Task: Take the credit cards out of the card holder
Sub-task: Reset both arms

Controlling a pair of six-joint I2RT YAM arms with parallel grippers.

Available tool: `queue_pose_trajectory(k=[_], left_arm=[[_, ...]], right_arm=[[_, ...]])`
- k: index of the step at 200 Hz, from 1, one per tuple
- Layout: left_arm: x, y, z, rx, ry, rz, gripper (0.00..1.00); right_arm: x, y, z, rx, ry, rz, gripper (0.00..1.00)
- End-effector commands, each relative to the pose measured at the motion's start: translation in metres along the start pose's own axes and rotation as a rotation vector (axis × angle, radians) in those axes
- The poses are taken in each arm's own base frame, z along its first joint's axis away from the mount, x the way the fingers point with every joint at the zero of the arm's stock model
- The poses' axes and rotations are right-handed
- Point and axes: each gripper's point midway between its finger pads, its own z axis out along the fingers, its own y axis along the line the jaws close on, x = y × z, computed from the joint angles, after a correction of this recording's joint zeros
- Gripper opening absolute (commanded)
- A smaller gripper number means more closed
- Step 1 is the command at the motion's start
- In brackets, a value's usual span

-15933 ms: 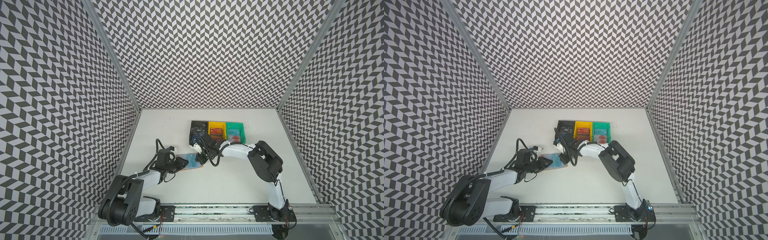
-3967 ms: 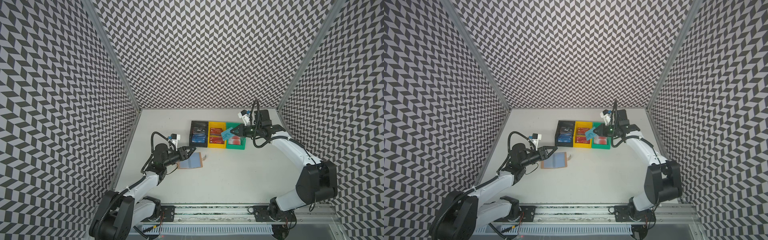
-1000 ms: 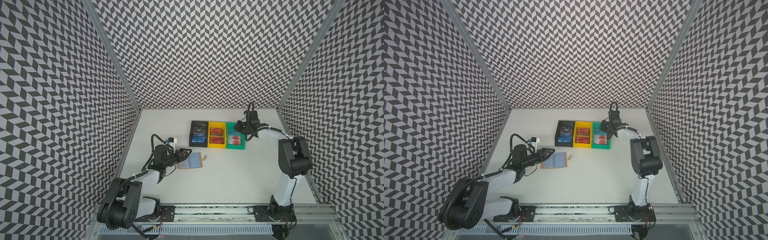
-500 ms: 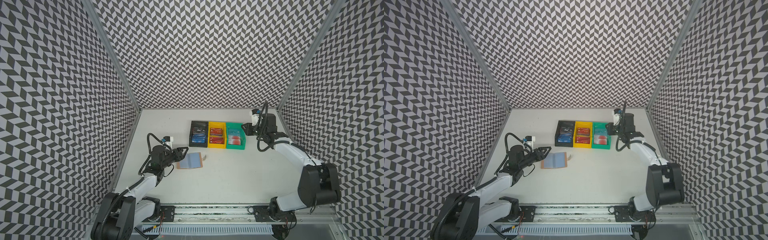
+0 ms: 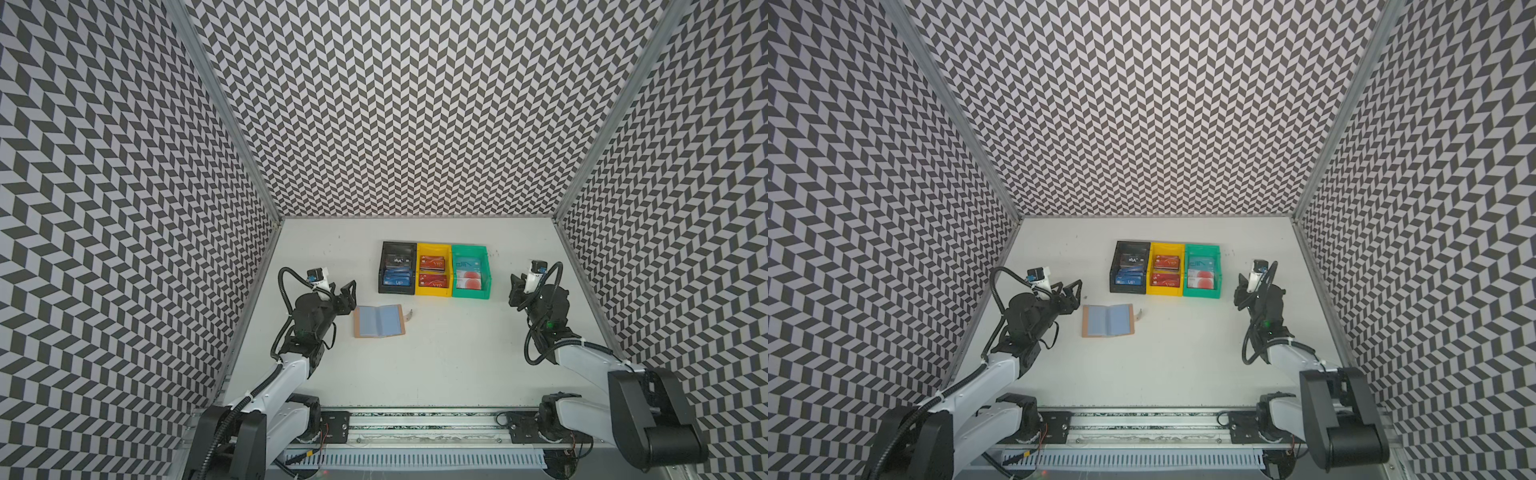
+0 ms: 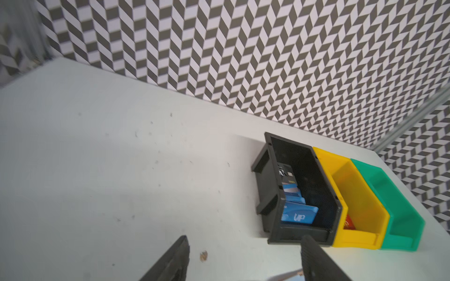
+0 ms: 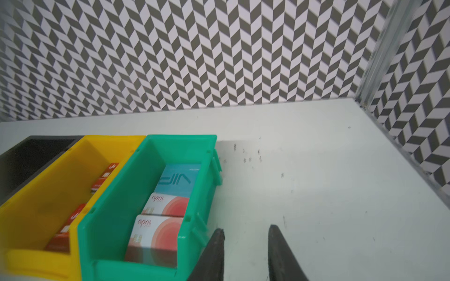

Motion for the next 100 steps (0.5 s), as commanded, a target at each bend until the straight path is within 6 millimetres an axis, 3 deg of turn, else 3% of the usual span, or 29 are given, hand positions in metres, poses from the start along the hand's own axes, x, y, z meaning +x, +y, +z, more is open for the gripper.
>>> queue_pose_trajectory(k=[1, 34, 64, 100], left_arm=[[-0.030, 0.022, -0.001, -0.090, -0.131, 0.095, 0.74], [-0.038, 0.049, -0.001, -0.161, -0.147, 0.149, 0.73], [-0.034, 0.052, -0.019, -0.154, -0.269, 0.232, 0.74], [-0.032, 0.054, -0.025, -0.145, -0.363, 0.296, 0.75]], right_arm=[[-0.026, -0.008, 0.006, 0.045, -0.145, -0.034, 0.31], [-0.026, -0.003, 0.014, 0.014, -0.171, -0.051, 0.32], [-0.014, -0.005, 0.028, 0.014, -0.141, -0.040, 0.32], [-0.011, -0.009, 0.015, 0.030, -0.183, -0.033, 0.33]])
